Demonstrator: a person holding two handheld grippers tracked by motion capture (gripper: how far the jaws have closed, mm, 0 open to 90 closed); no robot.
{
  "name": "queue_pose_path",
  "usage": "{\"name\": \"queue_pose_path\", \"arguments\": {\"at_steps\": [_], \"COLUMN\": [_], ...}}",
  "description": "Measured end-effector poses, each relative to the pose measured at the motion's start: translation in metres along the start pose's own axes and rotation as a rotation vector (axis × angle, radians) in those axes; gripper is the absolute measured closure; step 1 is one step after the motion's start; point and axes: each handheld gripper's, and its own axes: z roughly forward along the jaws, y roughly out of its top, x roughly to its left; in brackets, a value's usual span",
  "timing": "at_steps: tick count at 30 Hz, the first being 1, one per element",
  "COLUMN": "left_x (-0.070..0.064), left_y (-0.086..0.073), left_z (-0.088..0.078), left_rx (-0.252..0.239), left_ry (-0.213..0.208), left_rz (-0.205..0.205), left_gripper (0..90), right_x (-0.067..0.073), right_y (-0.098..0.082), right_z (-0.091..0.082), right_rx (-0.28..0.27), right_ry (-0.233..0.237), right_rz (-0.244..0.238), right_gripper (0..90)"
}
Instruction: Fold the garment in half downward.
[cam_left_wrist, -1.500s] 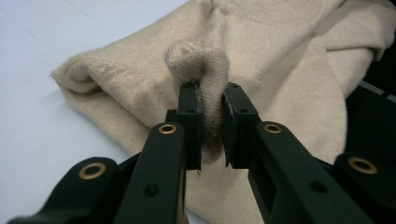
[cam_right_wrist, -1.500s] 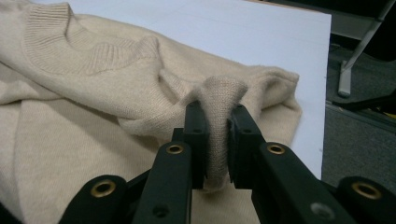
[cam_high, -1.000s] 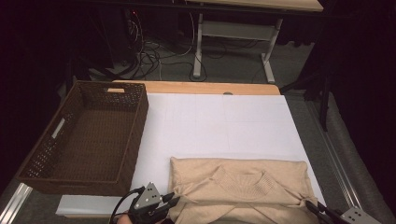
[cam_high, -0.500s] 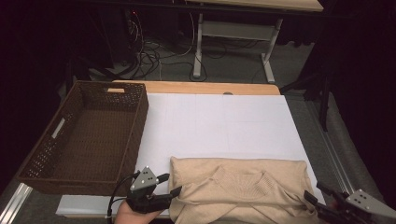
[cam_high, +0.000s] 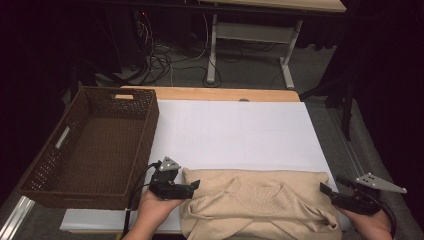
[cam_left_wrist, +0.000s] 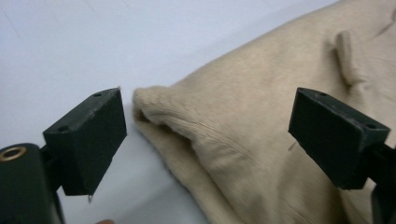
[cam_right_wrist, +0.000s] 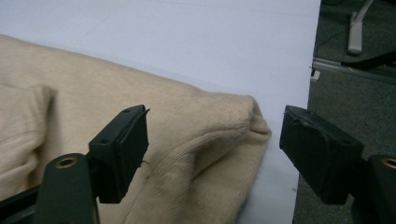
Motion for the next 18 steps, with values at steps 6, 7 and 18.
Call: {"name": "queue_pose_path", "arguments": {"at_steps": [6,7,18], "left_x": [0.01,0.011,0.014], "left_y": [0.004,0.004,0.003], "left_z": [0.013,0.014,0.029], "left_rx": [0.059,0.07,0.145], "left_ry": [0.034,0.034,0.051], "left_rz": [-0.037,-0.042,-0.072], "left_gripper": [0.0,0.0,1.7], "right_x": [-0.005,-0.006,-0.009], "right_y": [0.003,0.004,0.008], "right_z": [0.019,0.021,0.039], "right_rx": [0.047,0.055,0.14], "right_ry": [-0.032,-0.037,-0.023], "right_rz": [0.007,0.009,0.025], "right_gripper": [11.6,9.7,8.8]}}
